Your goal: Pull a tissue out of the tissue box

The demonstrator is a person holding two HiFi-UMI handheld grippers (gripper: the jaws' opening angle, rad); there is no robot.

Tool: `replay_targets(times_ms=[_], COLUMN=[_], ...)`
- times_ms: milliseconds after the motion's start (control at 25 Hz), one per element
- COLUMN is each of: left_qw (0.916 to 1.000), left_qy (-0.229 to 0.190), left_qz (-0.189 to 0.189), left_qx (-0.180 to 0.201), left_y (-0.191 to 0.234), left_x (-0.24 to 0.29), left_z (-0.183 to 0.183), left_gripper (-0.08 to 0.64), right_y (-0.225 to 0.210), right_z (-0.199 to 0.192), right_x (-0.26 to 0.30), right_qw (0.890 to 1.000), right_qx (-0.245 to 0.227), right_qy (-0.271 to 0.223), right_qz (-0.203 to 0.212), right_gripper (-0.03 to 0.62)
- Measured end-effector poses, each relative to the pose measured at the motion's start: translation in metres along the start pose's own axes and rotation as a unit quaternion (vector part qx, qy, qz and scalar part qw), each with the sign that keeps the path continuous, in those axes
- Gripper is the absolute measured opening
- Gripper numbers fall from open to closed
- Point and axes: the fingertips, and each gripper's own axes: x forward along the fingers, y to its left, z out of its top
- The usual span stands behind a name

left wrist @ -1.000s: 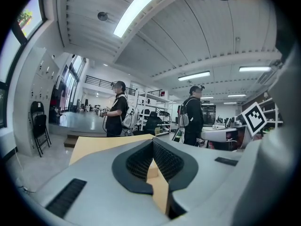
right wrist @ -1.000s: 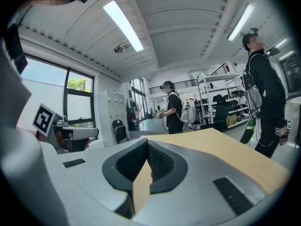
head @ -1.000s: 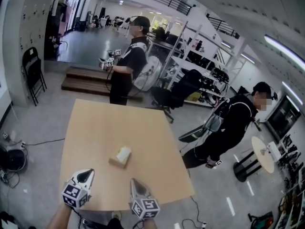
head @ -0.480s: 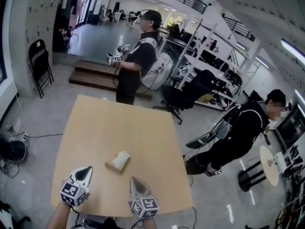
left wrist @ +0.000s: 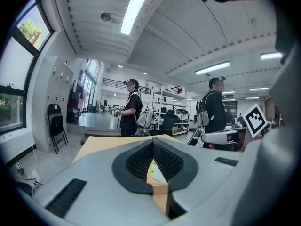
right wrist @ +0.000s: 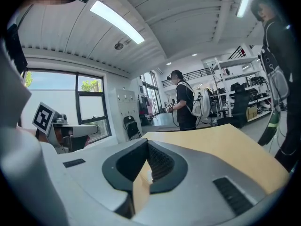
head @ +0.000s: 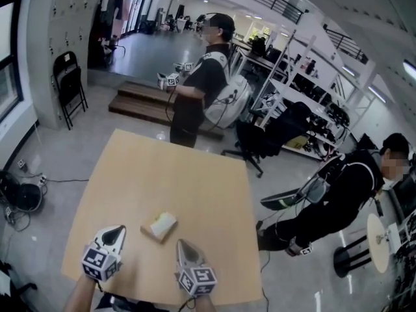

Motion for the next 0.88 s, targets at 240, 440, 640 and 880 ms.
replay_targets(times_ms=[240, 440, 640, 880], left_qw=[0.9998, 0.9997, 0.9998, 0.9996], left_qy=[0.005, 0.003, 0.015, 0.025], left_qz=[0.019, 0.023, 0.012, -0.002], left_qx=[0.003, 0.0, -0.007, -0.011], left_y=[0.002, 0.007, 0.01, 0.019], left_x=[0.007, 0.015, 0.028, 0.047], left_z=[0.003, -0.001, -0.002, -0.014], left_gripper=[0.008, 0.008, 0.008, 0.008], right_y=[-0.009, -0.012, -0.016, -0.021], right_z=[0.0, 0.002, 0.001, -0.012], right_x=[0.013, 0.022, 0.032, 0.048], right_qw=[1.0, 1.0, 1.0, 0.999], right_qx=[0.006, 0.012, 0.017, 0.014], right_qy=[0.006, 0.005, 0.009, 0.027], right_qz=[0.018, 0.026, 0.02, 0.01], right_gripper=[0.011, 0.011, 0.011, 0.011])
